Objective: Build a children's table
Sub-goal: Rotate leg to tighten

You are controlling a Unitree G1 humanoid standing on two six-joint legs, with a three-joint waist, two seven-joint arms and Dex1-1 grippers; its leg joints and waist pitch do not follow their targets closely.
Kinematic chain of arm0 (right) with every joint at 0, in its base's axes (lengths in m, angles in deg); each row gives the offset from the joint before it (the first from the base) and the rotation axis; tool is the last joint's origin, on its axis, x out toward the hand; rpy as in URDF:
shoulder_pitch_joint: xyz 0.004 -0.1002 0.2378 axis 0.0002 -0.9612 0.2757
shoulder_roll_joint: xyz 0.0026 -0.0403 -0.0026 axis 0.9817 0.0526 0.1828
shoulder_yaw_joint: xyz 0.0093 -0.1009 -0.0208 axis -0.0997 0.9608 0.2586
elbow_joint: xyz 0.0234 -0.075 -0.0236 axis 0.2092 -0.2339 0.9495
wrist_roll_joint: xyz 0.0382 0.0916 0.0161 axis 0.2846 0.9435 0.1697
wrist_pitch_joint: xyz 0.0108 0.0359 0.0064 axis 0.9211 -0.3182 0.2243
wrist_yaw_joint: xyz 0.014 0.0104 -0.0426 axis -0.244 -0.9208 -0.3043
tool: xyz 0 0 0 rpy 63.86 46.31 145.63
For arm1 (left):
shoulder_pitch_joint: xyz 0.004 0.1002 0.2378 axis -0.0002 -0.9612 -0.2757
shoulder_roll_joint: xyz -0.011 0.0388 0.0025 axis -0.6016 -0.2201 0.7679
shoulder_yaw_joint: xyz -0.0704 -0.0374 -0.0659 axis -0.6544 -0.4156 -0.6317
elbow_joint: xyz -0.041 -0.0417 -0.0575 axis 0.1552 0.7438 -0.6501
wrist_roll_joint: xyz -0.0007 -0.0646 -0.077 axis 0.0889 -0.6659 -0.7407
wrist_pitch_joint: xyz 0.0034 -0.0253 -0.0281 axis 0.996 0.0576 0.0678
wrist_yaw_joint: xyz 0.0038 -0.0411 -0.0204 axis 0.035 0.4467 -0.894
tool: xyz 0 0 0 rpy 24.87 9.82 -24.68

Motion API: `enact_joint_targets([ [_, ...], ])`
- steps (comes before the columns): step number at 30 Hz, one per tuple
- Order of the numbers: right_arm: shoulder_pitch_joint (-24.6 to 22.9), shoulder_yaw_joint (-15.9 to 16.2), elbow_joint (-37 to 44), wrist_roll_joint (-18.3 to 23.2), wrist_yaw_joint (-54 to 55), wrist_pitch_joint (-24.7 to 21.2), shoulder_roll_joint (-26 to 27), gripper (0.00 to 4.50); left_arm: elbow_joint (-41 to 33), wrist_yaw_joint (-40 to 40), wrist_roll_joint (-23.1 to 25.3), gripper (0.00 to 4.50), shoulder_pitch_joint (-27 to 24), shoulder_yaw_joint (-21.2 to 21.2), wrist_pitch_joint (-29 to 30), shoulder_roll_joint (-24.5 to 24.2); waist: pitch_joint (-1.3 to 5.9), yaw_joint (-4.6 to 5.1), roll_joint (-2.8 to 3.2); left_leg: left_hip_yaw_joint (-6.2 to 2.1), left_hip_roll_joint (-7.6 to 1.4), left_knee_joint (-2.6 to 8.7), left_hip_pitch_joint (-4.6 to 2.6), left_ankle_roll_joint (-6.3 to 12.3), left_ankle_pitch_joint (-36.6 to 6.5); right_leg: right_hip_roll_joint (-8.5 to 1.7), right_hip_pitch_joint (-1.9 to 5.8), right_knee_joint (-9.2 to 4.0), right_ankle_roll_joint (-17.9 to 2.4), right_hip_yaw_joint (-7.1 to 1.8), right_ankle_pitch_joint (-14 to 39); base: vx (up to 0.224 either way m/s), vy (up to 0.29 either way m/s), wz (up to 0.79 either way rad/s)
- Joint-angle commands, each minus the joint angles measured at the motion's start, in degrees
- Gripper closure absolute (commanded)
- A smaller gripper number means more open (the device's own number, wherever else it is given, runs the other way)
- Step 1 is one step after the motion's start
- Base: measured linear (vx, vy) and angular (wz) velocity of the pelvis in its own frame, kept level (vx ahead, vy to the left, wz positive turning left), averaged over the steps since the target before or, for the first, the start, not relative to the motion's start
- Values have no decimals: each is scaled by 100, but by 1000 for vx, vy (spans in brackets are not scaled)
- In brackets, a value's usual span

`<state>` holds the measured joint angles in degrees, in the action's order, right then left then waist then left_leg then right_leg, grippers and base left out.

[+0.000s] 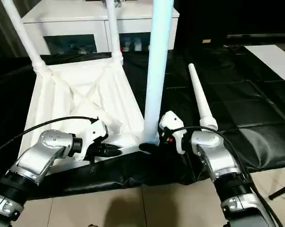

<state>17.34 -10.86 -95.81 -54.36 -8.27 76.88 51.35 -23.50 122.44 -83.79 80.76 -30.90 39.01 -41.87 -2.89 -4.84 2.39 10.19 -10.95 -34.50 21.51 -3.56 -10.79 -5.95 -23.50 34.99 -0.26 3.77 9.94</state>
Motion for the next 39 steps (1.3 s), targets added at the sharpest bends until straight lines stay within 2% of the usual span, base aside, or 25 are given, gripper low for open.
enact_joint_targets([
  [1,140,8,-90,-3,-52,6,40,89,-185,63,-118,450,134,-34,-34,-13,407,23,-85,-13,-173,395,-56,462,-903,-207,301,-341,-1487,-202,757,0,0,0],
  [2,156,-14,-121,5,-32,5,60,119,-181,61,-115,450,137,-37,-34,-11,407,23,-85,-13,-173,395,-56,462,-903,-207,301,-341,-1487,-202,757,0,0,0],
  [5,197,-74,-223,29,51,20,114,127,-169,54,-105,450,142,-41,-35,1,399,25,-76,-16,-179,407,-65,404,-1006,-207,293,-358,-1449,-203,931,0,0,0],
  [6,207,-96,-281,54,95,10,137,142,-158,48,-100,450,140,-43,-39,12,401,23,-64,-19,-180,409,-71,380,-1020,-203,291,-356,-1444,-201,929,0,0,0],
  [9,174,-71,-338,6,158,36,158,170,-135,43,-90,450,137,-35,-48,21,400,29,-84,-15,-174,408,-63,375,-1029,-204,299,-358,-1431,-202,918,0,0,0],
  [15,61,12,-369,-105,195,129,172,180,-111,38,-68,450,116,-11,-35,19,397,34,-73,-17,-173,411,-63,370,-1036,-202,296,-362,-1411,-201,977,0,0,0],
  [19,126,-168,-540,-120,662,-21,316,182,-60,-143,-36,450,106,-55,17,80,391,49,-71,-22,-170,421,-63,320,-1111,-202,297,-373,-1389,-201,1074,0,0,0],
  [21,206,-355,-680,-70,1114,-190,476,183,52,-465,6,450,183,-144,100,224,380,78,-74,-27,-168,437,-63,262,-1212,-206,297,-390,-1359,-202,1202,0,0,0],
  [23,310,-593,-842,-22,1813,-434,731,183,265,-960,58,450,330,-279,229,473,368,154,-80,-35,-149,456,-68,148,-1348,-194,301,-412,-1311,-197,1417,0,0,0],
  [24,326,-628,-867,-15,1928,-474,775,183,301,-1042,68,450,354,-300,246,513,368,154,-80,-35,-149,456,-68,148,-1348,-194,301,-412,-1311,-197,1417,0,0,0],
  [25,431,-857,-1019,21,2751,-737,1090,183,616,-1736,145,450,561,-465,354,845,374,181,-88,-41,-147,458,-65,108,-1374,-207,306,-436,-1238,-199,1529,0,0,0],
  [26,431,-857,-1019,21,2751,-737,1090,183,616,-1736,145,450,561,-465,354,845,358,201,-82,-24,-143,454,-68,113,-1389,-208,277,-452,-1245,-216,1558,0,0,0],
  [27,542,-1057,-1190,26,3567,-934,1372,183,906,-2346,178,450,760,-623,420,1145,368,200,-74,-34,-132,458,-77,39,-1336,-203,286,-447,-1207,-211,1583,0,0,0],
  [29,597,-1127,-1283,-7,3960,-999,1495,183,1029,-2585,191,450,845,-675,421,1262,387,194,-85,-34,-118,446,-89,17,-1261,-204,292,-458,-1187,-200,1520,0,0,0],
  [30,650,-1196,-1403,-40,4397,-1054,1644,183,1162,-2929,230,450,947,-727,429,1410,391,194,-67,-30,-115,439,-70,57,-1226,-205,285,-449,-1190,-206,1437,0,0,0],
  [32,732,-1342,-1586,-59,5044,-1072,1885,183,1339,-3397,283,450,1080,-813,480,1621,404,185,-62,-32,-112,431,-66,77,-1121,-197,298,-435,-1206,-197,1226,0,0,0],
  [33,799,-1446,-1721,-38,5450,-1057,2063,183,1470,-3695,336,450,1170,-852,473,1736,415,174,-38,-28,-117,426,-87,85,-1072,-200,282,-430,-1238,-201,1109,0,0,0],
  [37,947,-1505,-1936,-61,5846,-851,2331,183,1677,-3859,479,450,1270,-776,381,1791,430,151,-39,-24,-109,424,-71,157,-950,-193,303,-403,-1274,-184,781,0,0,0],
  [39,1056,-1509,-2006,-48,5785,-620,2487,183,1735,-3794,506,450,1284,-729,304,1782,406,163,-50,-26,-108,442,-56,166,-1092,-200,305,-426,-1265,-179,923,0,0,0],
])
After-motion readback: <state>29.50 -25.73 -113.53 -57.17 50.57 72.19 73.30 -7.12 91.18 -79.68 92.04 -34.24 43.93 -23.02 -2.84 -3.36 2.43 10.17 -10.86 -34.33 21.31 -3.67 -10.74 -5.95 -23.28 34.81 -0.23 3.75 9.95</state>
